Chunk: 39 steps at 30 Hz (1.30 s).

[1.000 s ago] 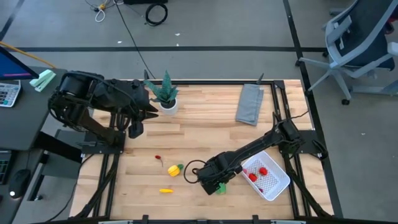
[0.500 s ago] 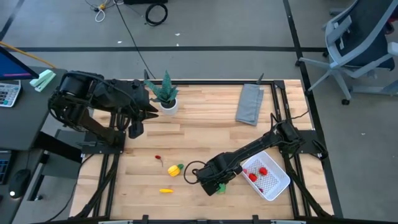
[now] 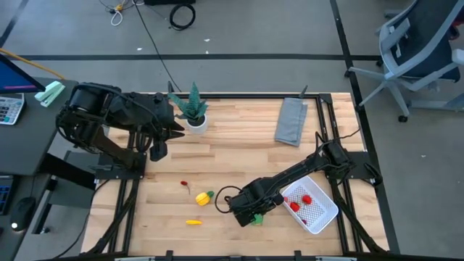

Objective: Pick and placing Produce into tupperware
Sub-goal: Put the green corn into the white basket

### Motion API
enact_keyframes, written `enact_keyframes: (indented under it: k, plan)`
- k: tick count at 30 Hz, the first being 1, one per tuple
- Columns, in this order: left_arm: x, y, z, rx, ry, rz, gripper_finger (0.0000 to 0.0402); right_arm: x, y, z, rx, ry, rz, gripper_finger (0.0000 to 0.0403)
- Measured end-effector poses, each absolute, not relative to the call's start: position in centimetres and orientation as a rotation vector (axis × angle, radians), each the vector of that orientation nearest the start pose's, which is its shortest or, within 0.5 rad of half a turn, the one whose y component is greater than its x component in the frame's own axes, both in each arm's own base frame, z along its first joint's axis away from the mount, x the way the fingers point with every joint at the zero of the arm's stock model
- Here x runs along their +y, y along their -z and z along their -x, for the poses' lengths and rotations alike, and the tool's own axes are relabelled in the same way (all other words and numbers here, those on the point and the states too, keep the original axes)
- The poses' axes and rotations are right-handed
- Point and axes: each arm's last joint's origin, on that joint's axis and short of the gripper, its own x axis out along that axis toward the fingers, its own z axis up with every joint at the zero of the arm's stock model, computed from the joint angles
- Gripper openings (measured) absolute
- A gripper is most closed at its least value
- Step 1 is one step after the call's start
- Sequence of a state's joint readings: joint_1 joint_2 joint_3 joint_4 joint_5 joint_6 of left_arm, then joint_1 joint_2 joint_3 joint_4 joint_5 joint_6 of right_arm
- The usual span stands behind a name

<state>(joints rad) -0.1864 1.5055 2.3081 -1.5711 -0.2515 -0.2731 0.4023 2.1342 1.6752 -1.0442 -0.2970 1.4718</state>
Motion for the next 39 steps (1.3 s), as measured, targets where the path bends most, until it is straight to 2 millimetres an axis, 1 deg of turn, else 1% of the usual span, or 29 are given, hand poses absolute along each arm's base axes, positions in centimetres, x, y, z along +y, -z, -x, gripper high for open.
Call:
enact_keyframes:
  k: [5, 9, 14, 18, 23, 28, 34, 39]
  plan:
    - [-3.0, -51.8, -19.7, 0.736, -0.157, 0.078, 0.0083, 17.1, -17.7, -37.9, 1.589, 0.662, -1.081, 0.026]
    - [-3.0, -51.8, -19.7, 0.736, -0.152, 0.063, 0.0078, 17.2, -17.7, -37.9, 1.607, 0.686, -1.133, 0.026]
    - [-3.0, -51.8, -19.7, 0.737, -0.15, 0.06, 0.0082, 17.4, -17.6, -37.8, 1.597, 0.714, -1.145, 0.026]
    - [-3.0, -51.8, -19.7, 0.737, -0.15, 0.061, 0.0085, 17.2, -16.8, -37.3, 1.594, 0.804, -1.185, 0.026]
    - [-3.0, -51.8, -19.7, 0.737, -0.151, 0.061, 0.0079, 17.1, -15.0, -37.0, 1.597, 0.806, -1.234, 0.026]
    - [-3.0, -51.8, -19.7, 0.737, -0.15, 0.061, 0.0076, 16.8, -14.3, -37.1, 1.567, 0.83, -1.286, 0.026]
    - [-3.0, -51.8, -19.7, 0.737, -0.151, 0.061, 0.0084, 16.3, -14.2, -37.3, 1.561, 0.851, -1.302, 0.026]
    - [-3.0, -51.8, -19.7, 0.736, -0.151, 0.061, 0.0081, 16.0, -14.7, -37.4, 1.559, 0.805, -1.287, 0.026]
